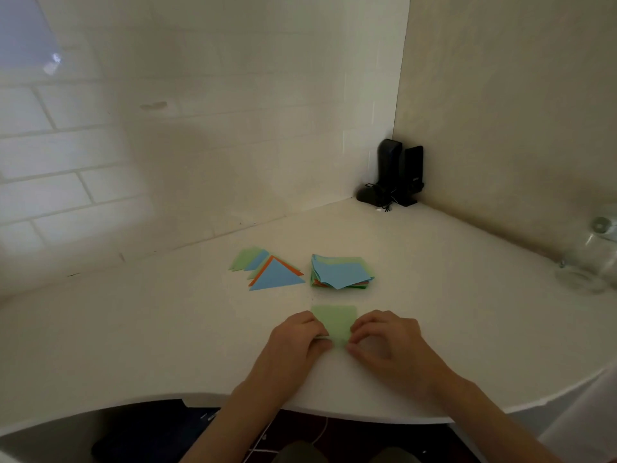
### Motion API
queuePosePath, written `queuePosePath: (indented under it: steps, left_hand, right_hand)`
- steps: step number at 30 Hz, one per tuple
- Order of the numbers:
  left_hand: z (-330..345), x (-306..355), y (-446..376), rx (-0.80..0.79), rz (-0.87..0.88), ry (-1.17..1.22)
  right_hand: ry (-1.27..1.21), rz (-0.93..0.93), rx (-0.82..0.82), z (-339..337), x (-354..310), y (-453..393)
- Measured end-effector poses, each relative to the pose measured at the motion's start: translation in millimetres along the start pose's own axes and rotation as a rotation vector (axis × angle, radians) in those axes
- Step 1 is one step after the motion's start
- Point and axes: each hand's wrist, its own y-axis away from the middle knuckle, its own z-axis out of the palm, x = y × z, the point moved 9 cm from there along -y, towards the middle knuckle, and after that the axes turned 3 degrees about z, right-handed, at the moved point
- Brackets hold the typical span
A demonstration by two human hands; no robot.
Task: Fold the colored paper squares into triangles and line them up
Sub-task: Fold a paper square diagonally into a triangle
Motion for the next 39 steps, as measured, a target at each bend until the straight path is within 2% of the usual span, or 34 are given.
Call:
queuePosePath:
  steps: [4,8,11,16,19,24,27,29,34,39]
  left_hand:
    - [-2.3,-12.0,-3.5,0.013,-0.136,0.056]
    - [0.9,-21.9,0.1,-0.005,-0.277,-0.141]
    - [3.1,-25.8,2.5,-0.022,-0.353,-0.183]
    - [0.5,-32.9,1.5,0.001,-0.390,-0.017]
    - [-7.9,-41.3,4.9,0.017,-0.420,0.115]
    - [-11.1,-35.4,2.0,-0.038,-0.347,0.154]
    - [-5.0,-24.0,-1.2,-0.067,-0.263,0.051]
    - [-7.1,-13.3,-3.4,-0.003,-0.186,-0.046]
    - [-8.2,24.2,-0.8,0.073,-0.058,-0.257]
    - [8.3,39.1,7.9,0.000,-0.106,-0.202]
  right_hand:
    - [0.027,0.098,0.048,1.6,-0.9,-3.4]
    - [0.044,0.140,0.123,1.3,-1.3,-5.7]
    - [0.082,0.155,0.173,0.9,-1.8,-5.9]
    - [0.035,0.211,0.206,-2.3,4.9,-3.1]
    - [0.011,0.248,0.128,-0.3,9.2,-6.1]
    - [-0.029,0.274,-0.036,6.2,10.9,-12.0]
    - [-0.041,0.275,-0.074,6.0,9.5,-12.9]
    - [-0.035,0.281,-0.079,4.9,6.8,-12.4]
    - [0.049,0.286,0.085,-9.6,-0.4,-2.4]
    - [0.248,0.118,0.255,-16.6,-25.6,11.3]
